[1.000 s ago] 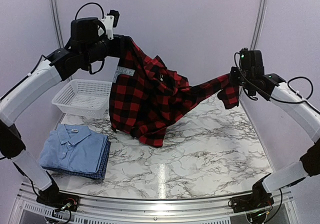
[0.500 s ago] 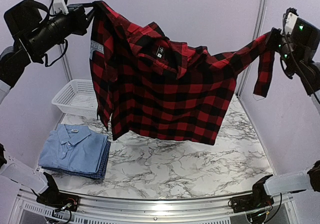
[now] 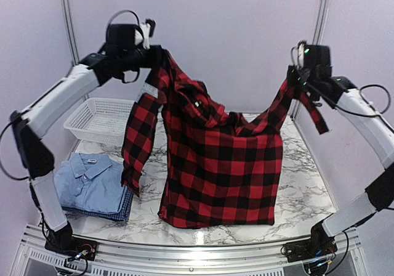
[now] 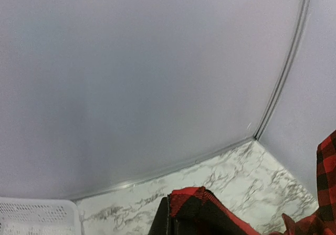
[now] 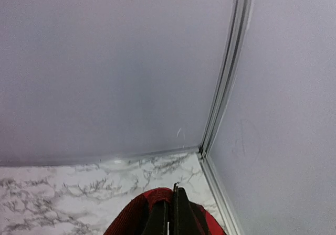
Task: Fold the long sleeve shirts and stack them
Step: Flatten out the crumpled shirt at the center of the board.
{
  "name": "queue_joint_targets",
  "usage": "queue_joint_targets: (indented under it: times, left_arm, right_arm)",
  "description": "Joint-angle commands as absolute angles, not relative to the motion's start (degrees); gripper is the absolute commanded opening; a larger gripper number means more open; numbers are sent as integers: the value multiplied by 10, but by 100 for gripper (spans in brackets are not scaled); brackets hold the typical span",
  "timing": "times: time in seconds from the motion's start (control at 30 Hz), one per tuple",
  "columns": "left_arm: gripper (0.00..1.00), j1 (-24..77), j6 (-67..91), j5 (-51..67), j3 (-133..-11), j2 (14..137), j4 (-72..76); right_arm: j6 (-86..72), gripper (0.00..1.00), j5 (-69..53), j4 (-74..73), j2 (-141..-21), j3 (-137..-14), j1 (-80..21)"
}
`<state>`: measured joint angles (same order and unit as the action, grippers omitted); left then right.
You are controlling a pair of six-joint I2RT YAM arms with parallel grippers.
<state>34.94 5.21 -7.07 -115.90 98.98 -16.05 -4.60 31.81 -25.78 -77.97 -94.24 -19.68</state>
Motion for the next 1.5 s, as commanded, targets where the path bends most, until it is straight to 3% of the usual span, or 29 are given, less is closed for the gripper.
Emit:
queue_joint_targets:
  times: [0.0, 0.13, 0.37, 0.47, 0.6, 0.63, 0.73, 0.83, 1.17, 1.47]
  left_arm:
    - [0, 319, 123, -14, -1218, 1189, -282]
    - [1, 302, 157, -24, -1250, 1301, -310]
    - [8, 283, 175, -34, -1257, 1334, -310]
    - [35, 281, 178, -26, -1255, 1331, -311]
    - [66, 281, 180, -33, -1221, 1299, -310]
    - [71, 281, 180, -35, -1212, 1285, -310]
    - [73, 284, 183, -36, -1177, 1247, -310]
    - [74, 292, 193, -37, -1125, 1206, -307]
    - [74, 369, 265, 38, -934, 1110, -223]
    - [74, 424, 359, 60, -797, 1094, -125]
  right_arm:
    - [-110, 0, 266, -285, -834, -827, -170]
    - [-134, 0, 265, -258, -877, -747, -125]
    - [-139, 0, 237, -226, -920, -701, -33]
    - [-142, 7, 221, -240, -936, -715, -26]
    - [-131, 45, 211, -220, -910, -693, -55]
    - [-129, 50, 218, -224, -907, -694, -64]
    - [-123, 62, 226, -233, -899, -697, -99]
    - [-114, 66, 201, -228, -890, -696, -140]
    - [-26, 64, 112, -125, -970, -698, -345]
    - [20, 59, 94, -106, -1098, -762, -421]
